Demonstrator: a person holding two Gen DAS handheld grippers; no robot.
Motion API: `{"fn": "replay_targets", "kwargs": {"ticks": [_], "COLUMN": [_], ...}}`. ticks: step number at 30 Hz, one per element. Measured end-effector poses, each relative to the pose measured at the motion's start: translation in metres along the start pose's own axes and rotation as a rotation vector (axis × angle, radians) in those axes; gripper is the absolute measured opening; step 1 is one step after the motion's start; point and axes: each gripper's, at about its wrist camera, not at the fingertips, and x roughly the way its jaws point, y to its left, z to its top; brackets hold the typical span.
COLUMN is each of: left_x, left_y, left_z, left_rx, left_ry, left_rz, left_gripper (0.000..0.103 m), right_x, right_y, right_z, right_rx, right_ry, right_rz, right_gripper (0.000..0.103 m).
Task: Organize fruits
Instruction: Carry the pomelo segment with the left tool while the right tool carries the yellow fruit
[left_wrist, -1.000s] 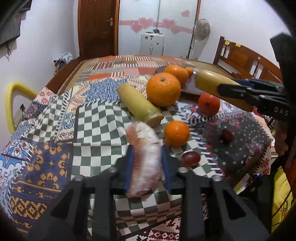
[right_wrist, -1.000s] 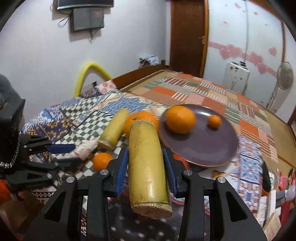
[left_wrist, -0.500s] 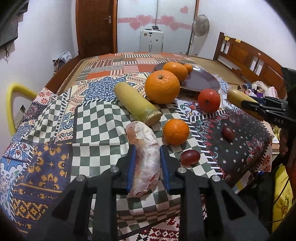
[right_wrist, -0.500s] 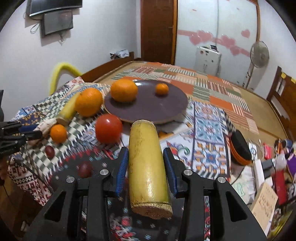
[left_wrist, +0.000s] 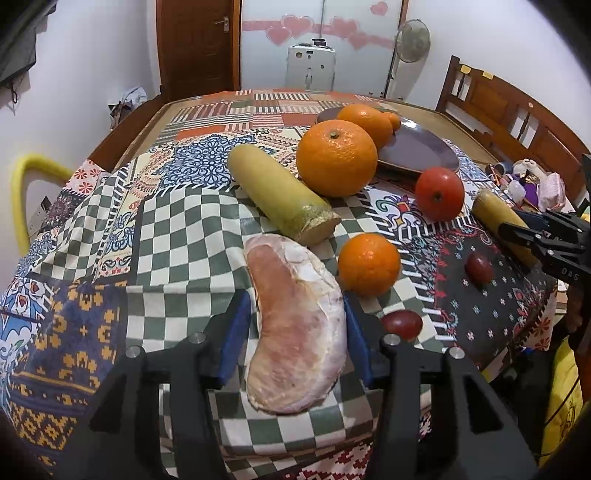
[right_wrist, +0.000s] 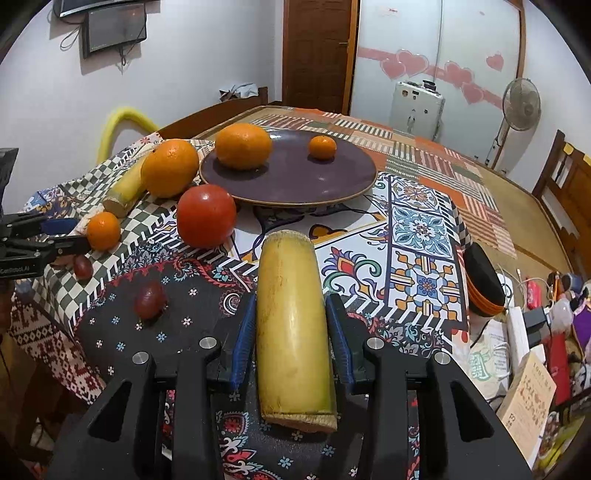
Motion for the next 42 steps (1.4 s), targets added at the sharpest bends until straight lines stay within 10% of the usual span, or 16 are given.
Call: {"fn": "replay_targets", "kwargs": {"ticks": [17,42], "left_x": [-0.018,-0.073], "left_y": [0.000,-0.019], "left_z": [0.003,0.051], "left_rx": [0.011,0.019], "left_ry": [-0.056,-0.239], "left_rz": [-0.005,-0.024], "left_gripper": [0.028,0.022], "right_x": [0.025,-0.017], "right_y": [-0.003,-0.018], "right_z": [0.016,0.042], "right_rx": [0.042,0.116], "right_ry": [0.046,-0.142], "right_rz": [0.055,0.063], "right_gripper": [0.036,0.035]}}
